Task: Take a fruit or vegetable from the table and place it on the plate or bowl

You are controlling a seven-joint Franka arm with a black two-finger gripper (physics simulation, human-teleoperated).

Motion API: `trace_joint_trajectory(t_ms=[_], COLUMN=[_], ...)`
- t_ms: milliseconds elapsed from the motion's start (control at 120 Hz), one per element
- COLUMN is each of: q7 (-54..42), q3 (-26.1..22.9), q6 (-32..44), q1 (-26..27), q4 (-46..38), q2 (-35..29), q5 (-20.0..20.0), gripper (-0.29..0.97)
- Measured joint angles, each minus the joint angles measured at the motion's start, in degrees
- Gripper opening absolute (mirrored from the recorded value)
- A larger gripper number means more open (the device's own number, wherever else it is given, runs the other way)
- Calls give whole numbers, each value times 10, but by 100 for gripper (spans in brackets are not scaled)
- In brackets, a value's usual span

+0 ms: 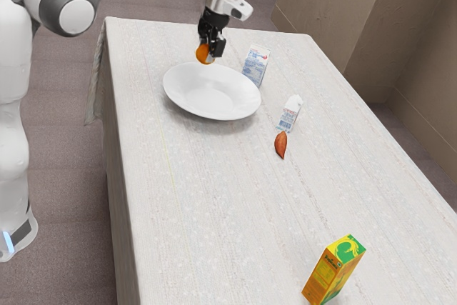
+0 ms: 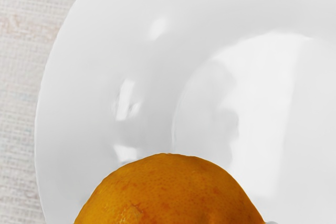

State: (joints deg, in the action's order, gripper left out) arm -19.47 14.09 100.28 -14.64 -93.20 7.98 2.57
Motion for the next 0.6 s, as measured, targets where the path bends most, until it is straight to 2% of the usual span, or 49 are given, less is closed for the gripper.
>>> trace_joint_trajectory(t_ms=[233, 325, 433, 483, 517, 600], q7=[-44, -65, -83, -86, -82, -63], q3=[-10, -14, -19, -62, -110, -193], q6=[15, 18, 22, 22, 22, 21], q1=[-4, -1, 21, 26, 30, 71], q4=[-1, -1, 2, 12, 18, 24], q2=[2, 3, 2, 0, -6, -14], q5=[-1, -1, 3, 14, 30, 56], gripper=[35, 51, 60, 63, 64, 65])
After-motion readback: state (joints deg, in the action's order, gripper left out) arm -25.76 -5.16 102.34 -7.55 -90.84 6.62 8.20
